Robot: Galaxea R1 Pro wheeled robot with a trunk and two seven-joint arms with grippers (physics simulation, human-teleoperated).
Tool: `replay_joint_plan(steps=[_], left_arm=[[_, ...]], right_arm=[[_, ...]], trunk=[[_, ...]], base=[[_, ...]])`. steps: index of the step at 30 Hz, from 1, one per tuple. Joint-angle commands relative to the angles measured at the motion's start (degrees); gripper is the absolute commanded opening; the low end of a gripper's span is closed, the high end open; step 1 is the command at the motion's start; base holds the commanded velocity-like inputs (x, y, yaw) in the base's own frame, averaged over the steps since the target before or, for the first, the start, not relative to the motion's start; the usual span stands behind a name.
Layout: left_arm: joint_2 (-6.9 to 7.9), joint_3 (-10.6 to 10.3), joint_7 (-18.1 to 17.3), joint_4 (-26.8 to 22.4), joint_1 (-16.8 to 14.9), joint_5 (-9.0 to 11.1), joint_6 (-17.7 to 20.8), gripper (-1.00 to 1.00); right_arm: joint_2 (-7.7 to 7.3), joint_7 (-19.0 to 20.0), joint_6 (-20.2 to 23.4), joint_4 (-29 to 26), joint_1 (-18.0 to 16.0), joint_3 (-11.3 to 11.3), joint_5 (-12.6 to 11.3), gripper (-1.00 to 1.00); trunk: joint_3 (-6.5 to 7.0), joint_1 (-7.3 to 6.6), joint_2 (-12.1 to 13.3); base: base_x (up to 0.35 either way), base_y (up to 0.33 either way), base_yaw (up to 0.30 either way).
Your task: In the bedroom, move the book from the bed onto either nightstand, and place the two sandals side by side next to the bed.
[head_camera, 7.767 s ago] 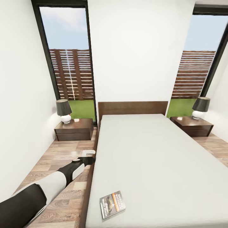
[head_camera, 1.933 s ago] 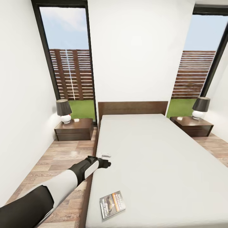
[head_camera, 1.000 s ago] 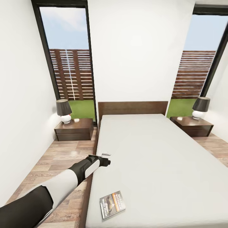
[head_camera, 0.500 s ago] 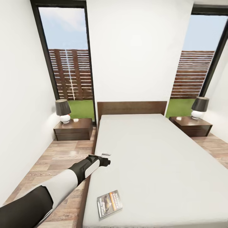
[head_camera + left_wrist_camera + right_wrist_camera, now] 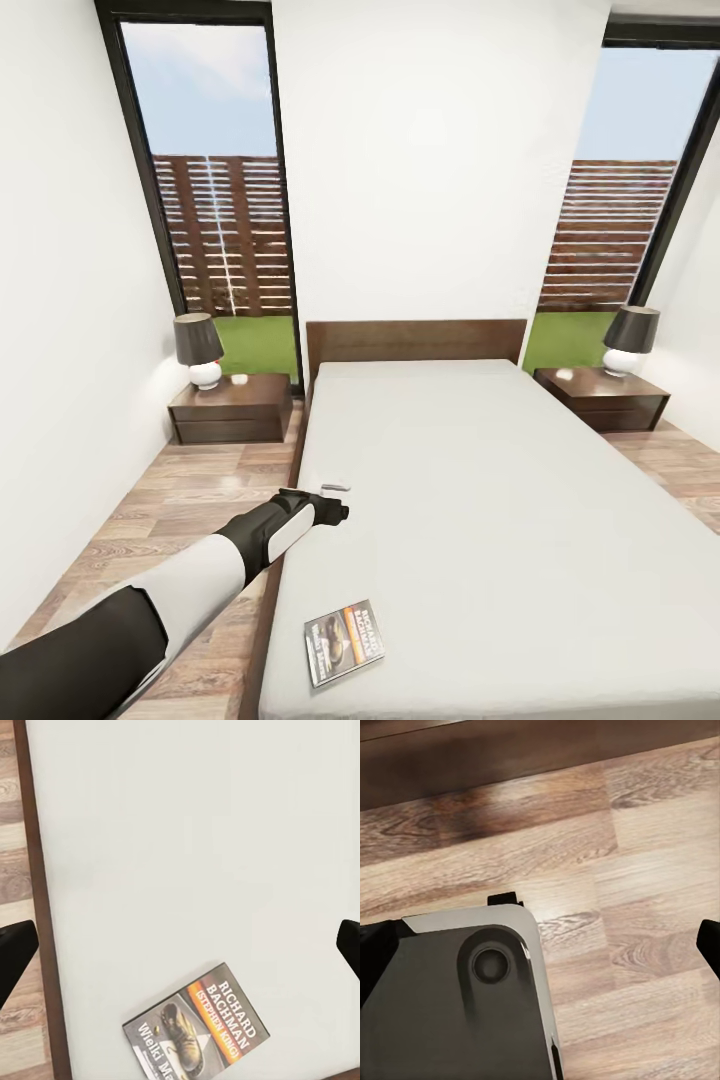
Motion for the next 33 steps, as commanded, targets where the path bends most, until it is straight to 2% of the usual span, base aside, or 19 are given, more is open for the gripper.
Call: replay_joint_plan(steps=[1,33], left_arm=[[0.04,-0.4,0.4,-0.1,-0.1,0.6,0.1,1.0],[0.2,-0.4,0.0,-0.1,-0.1,0.4,0.1,1.0]], right_arm=[[0.01,0.0,-0.4,0.2,-0.1,-0.2,0.0,1.0],[0.29,0.0,-0.4,0.2,-0.1,-0.1,0.0,1.0]], trunk=[[-0.09,0.01,-0.1],[-0.09,0.01,-0.1]], base=[[-0.001,-0.005,0.0],[-0.02,-0.046,0.0]])
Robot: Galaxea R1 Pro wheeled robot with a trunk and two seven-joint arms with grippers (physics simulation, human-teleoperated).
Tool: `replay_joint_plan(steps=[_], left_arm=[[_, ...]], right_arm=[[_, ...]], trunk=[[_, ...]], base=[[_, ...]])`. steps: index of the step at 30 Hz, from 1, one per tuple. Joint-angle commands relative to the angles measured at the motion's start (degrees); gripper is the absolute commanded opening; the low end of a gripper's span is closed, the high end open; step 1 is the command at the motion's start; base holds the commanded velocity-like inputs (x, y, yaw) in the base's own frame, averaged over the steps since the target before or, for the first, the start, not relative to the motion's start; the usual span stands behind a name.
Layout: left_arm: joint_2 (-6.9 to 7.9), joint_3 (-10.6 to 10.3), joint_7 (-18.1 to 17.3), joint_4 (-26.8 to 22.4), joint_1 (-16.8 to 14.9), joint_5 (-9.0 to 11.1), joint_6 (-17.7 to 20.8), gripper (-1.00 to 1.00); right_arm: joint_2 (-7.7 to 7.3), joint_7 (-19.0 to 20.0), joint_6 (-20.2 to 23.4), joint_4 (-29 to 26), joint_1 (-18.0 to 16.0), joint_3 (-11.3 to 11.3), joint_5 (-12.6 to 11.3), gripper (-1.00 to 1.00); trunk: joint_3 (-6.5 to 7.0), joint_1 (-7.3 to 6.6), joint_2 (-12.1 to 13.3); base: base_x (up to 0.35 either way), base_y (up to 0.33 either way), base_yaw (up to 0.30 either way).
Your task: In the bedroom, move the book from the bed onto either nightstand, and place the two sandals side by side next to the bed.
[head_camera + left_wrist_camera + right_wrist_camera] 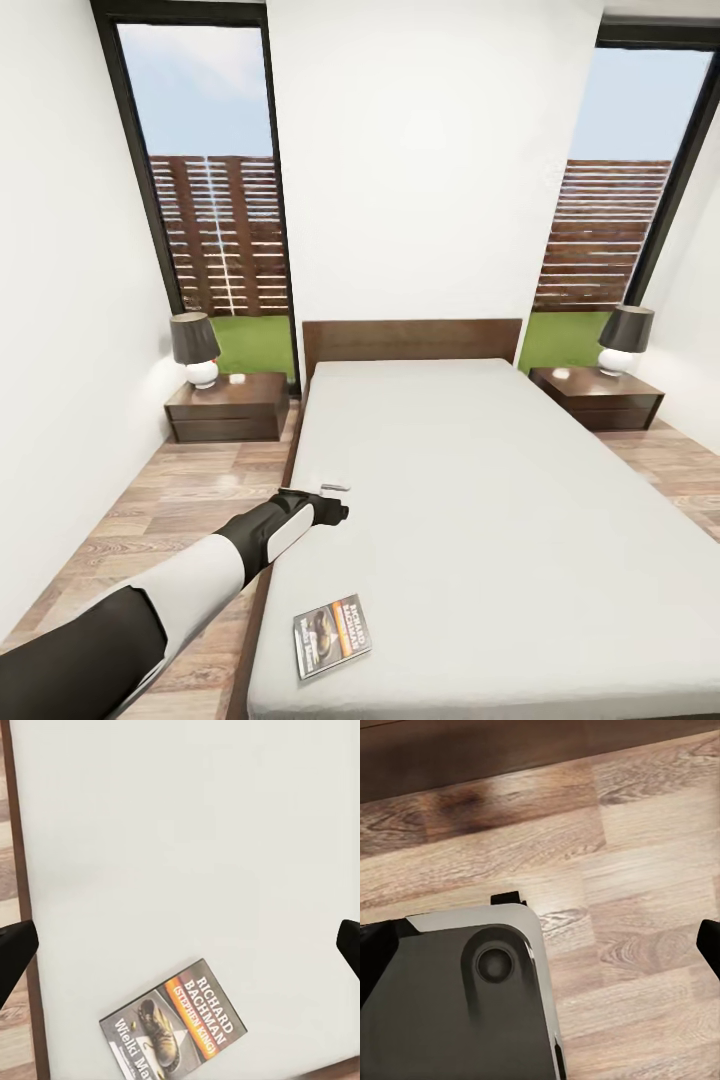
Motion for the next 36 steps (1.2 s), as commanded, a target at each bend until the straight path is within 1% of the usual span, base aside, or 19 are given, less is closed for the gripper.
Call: replay_joint_plan(steps=[1,13,19,23,27,28,31,32,34,35,36], left_arm=[[0.04,-0.4,0.5,-0.1,-0.1,0.6,0.1,1.0],[0.16,-0.4,0.4,-0.1,0.0,0.6,0.0,1.0],[0.2,-0.4,0.4,-0.1,0.0,0.6,0.0,1.0],[0.22,-0.4,0.4,-0.1,0.0,0.6,0.0,1.0],[0.23,-0.4,0.4,-0.1,0.0,0.6,-0.1,1.0],[0.23,-0.4,0.4,-0.1,0.0,0.6,-0.1,1.0],[0.23,-0.4,0.4,-0.1,0.0,0.5,-0.2,1.0],[0.23,-0.4,0.4,-0.1,0.0,0.5,-0.2,1.0],[0.24,-0.4,0.4,-0.1,0.0,0.5,-0.2,1.0],[0.24,-0.4,0.4,-0.1,0.0,0.5,-0.2,1.0],[0.24,-0.4,0.4,-0.1,0.0,0.5,-0.3,1.0]], right_arm=[[-0.01,0.0,-0.4,0.2,-0.1,-0.2,0.0,1.0],[-0.28,0.0,-0.4,0.3,-0.1,-0.2,0.0,1.0],[-0.4,0.0,-0.4,0.3,0.8,-0.2,0.0,1.0],[-0.48,0.0,-0.4,0.3,2.1,-0.3,0.0,1.0],[-0.56,0.0,-0.4,0.2,5.0,-0.4,-0.1,1.0],[-0.56,0.0,-0.4,0.2,5.0,-0.4,-0.1,1.0],[-0.59,-0.1,-0.4,0.2,7.8,-0.4,-0.1,1.0],[-0.59,-0.1,-0.4,0.2,7.8,-0.4,-0.1,1.0],[-0.57,-0.1,-0.4,0.2,9.8,-0.4,-0.1,1.0],[-0.57,-0.1,-0.4,0.2,9.8,-0.4,-0.1,1.0],[-0.56,-0.1,-0.4,0.2,10.8,-0.4,-0.1,1.0]], trunk=[[-0.09,0.01,-0.1],[-0.09,0.01,-0.1],[-0.09,0.01,-0.1],[-0.09,0.01,-0.1],[-0.09,0.01,-0.1],[-0.09,0.01,-0.1],[-0.09,0.01,-0.1],[-0.09,0.01,-0.1],[-0.09,0.01,-0.1],[-0.09,0.01,-0.1],[-0.09,0.01,-0.1]], base=[[-0.002,-0.004,0.0],[-0.001,-0.002,0.0],[0.0,0.0,0.0],[0.0,0.0,0.0],[0.0,0.0,0.0],[0.0,0.0,0.0],[0.0,0.0,0.0],[0.0,0.0,0.0],[0.0,0.0,0.0],[0.0,0.0,0.0],[0.0,0.0,0.0]])
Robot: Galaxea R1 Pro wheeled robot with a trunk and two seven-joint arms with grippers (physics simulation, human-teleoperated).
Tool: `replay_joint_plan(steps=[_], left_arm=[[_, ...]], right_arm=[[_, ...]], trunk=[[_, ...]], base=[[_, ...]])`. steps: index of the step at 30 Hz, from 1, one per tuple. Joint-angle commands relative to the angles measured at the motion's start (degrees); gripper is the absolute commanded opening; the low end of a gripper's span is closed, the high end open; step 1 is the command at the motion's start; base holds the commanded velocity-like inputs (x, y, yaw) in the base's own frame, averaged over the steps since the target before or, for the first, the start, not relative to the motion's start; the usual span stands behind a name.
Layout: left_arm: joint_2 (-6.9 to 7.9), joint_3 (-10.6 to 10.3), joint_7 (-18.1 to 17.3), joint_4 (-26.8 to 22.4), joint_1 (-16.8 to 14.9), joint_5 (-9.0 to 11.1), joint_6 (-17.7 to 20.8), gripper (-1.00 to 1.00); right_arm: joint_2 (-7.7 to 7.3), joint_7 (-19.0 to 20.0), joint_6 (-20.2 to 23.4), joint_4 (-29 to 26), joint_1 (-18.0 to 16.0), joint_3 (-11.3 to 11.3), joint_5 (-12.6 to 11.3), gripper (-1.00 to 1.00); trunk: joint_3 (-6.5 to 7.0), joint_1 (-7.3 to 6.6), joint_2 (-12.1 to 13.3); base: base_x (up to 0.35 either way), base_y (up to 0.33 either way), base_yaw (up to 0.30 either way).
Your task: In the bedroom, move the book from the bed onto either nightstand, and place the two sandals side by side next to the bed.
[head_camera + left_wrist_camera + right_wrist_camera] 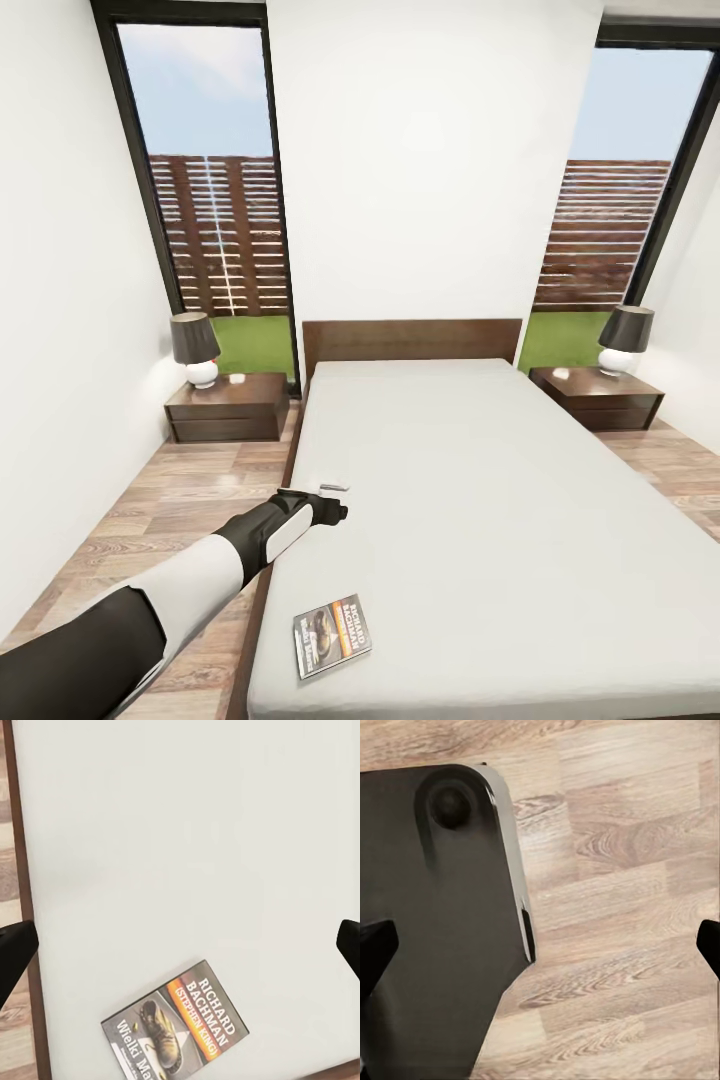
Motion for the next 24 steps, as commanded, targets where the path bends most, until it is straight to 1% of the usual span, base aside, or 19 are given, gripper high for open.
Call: replay_joint_plan(steps=[1,2,3,7,8,10,11,15,16,18,19,22,24], left_arm=[[0.04,-0.4,0.5,-0.1,-0.1,0.6,0.1,1.0],[0.04,-0.4,0.5,-0.1,-0.1,0.6,0.1,1.0],[0.04,-0.4,0.5,-0.1,-0.1,0.6,0.1,1.0],[0.04,-0.4,0.5,-0.1,-0.1,0.6,0.0,1.0],[0.04,-0.4,0.5,-0.1,-0.1,0.6,0.0,1.0],[0.04,-0.4,0.5,-0.1,-0.1,0.6,0.0,1.0],[0.04,-0.4,0.5,-0.1,-0.1,0.6,0.0,1.0],[0.04,-0.5,0.5,-0.1,-0.1,0.6,0.0,1.0],[0.04,-0.5,0.5,-0.1,-0.1,0.6,0.0,1.0],[0.04,-0.4,0.5,-0.1,-0.1,0.6,0.0,1.0],[0.04,-0.4,0.5,-0.1,-0.1,0.6,0.0,1.0],[0.04,-0.4,0.5,-0.1,-0.1,0.6,0.0,1.0],[0.04,-0.4,0.5,-0.1,-0.1,0.6,0.0,1.0]], right_arm=[[0.0,0.0,-0.3,0.1,0.9,-0.1,0.0,1.0],[0.01,0.0,-0.3,0.1,1.9,-0.1,0.0,1.0],[0.01,0.0,-0.3,0.1,1.9,-0.1,0.0,1.0],[0.09,0.0,-0.3,0.1,5.3,-0.1,0.0,1.0],[0.09,0.0,-0.3,0.1,5.3,-0.1,0.0,1.0],[0.07,0.0,-0.3,0.2,7.0,-0.1,0.0,1.0],[0.07,0.0,-0.3,0.2,7.0,-0.1,0.0,1.0],[0.1,0.0,-0.3,0.2,10.2,-0.1,0.0,1.0],[0.1,0.0,-0.3,0.2,10.2,-0.1,0.0,1.0],[0.16,0.0,-0.3,0.2,11.7,0.0,0.0,1.0],[0.16,0.0,-0.3,0.2,11.7,0.0,0.0,1.0],[0.41,0.0,-0.2,0.2,13.6,0.0,0.0,1.0],[0.5,0.0,-0.2,0.2,14.0,0.0,0.0,1.0]], trunk=[[-0.07,0.02,-0.1],[-0.07,0.02,-0.1],[-0.07,0.02,-0.1],[-0.07,0.02,-0.1],[-0.07,0.02,-0.1],[-0.07,0.02,-0.1],[-0.07,0.02,-0.1],[-0.07,0.02,-0.1],[-0.07,0.02,-0.1],[-0.07,0.02,-0.1],[-0.07,0.02,-0.1],[-0.07,0.02,-0.1],[-0.07,0.02,-0.1]], base=[[0.0,0.0,0.0],[0.0,0.0,0.0],[0.0,0.0,0.0],[0.0,0.0,0.0],[0.0,0.0,0.0],[0.0,0.0,0.0],[0.0,0.0,0.0],[0.0,0.0,0.0],[0.0,0.0,0.0],[0.0,0.0,0.0],[0.0,0.0,0.0],[0.0,0.0,0.0],[0.0,0.0,0.0]])
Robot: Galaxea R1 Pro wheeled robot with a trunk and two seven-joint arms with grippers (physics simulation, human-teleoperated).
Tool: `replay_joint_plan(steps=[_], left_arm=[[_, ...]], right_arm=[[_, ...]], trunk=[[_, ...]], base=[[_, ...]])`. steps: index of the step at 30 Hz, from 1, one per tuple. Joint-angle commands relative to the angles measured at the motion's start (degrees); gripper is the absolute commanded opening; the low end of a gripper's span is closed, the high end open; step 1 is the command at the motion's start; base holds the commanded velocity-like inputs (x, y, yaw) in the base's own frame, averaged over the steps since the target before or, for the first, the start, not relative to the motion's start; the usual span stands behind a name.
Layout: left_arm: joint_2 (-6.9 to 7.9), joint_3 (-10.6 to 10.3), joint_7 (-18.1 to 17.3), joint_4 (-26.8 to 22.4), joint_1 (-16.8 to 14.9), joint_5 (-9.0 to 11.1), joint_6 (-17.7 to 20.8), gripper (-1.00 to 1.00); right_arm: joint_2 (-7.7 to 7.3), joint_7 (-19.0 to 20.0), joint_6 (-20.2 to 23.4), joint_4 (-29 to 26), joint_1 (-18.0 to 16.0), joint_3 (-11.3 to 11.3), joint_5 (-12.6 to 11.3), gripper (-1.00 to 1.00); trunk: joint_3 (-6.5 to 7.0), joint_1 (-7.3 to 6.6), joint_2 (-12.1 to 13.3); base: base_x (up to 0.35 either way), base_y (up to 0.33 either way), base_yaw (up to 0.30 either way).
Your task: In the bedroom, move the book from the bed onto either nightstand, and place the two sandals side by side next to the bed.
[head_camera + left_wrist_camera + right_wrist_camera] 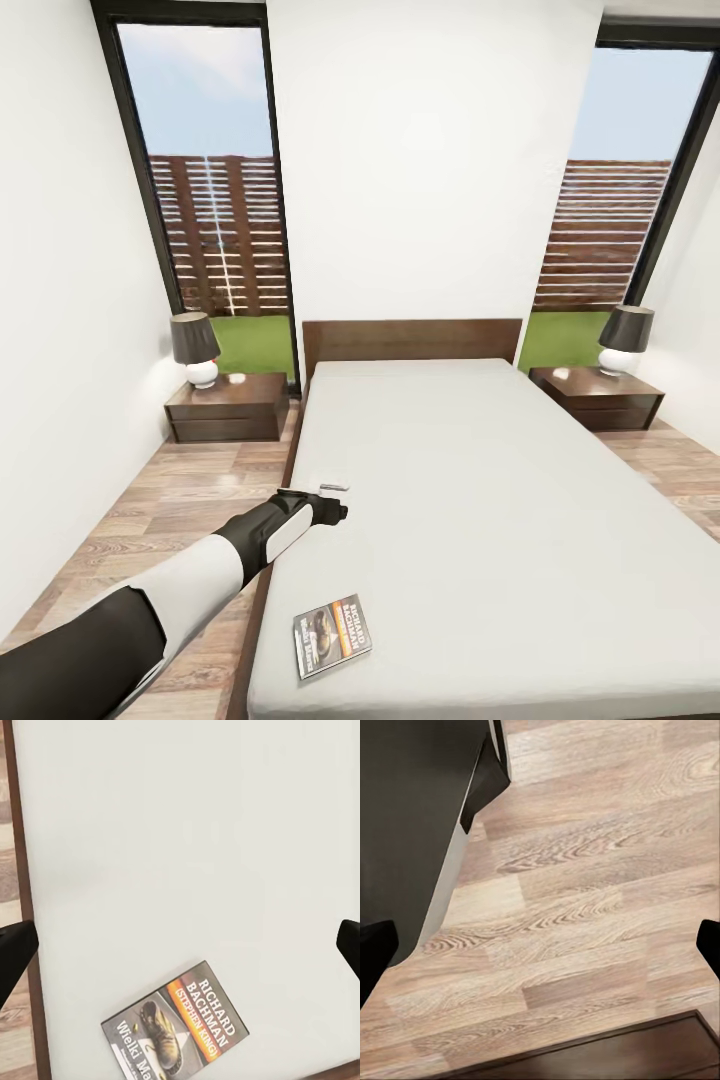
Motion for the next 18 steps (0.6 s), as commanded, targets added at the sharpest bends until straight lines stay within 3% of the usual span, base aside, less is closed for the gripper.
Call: replay_joint_plan(steps=[1,18], left_arm=[[0.04,-0.4,0.5,-0.1,-0.1,0.6,0.1,1.0],[0.04,-0.5,0.5,0.0,-0.1,0.6,-1.0,1.0]], right_arm=[[0.08,0.0,-0.3,0.1,0.4,-0.2,0.0,1.0],[0.44,0.0,-0.3,0.1,1.9,-0.1,0.0,1.0]], trunk=[[-0.07,0.02,-0.1],[-3.13,3.75,-6.9]], base=[[0.0,0.0,0.0],[0.0,0.0,0.0]])
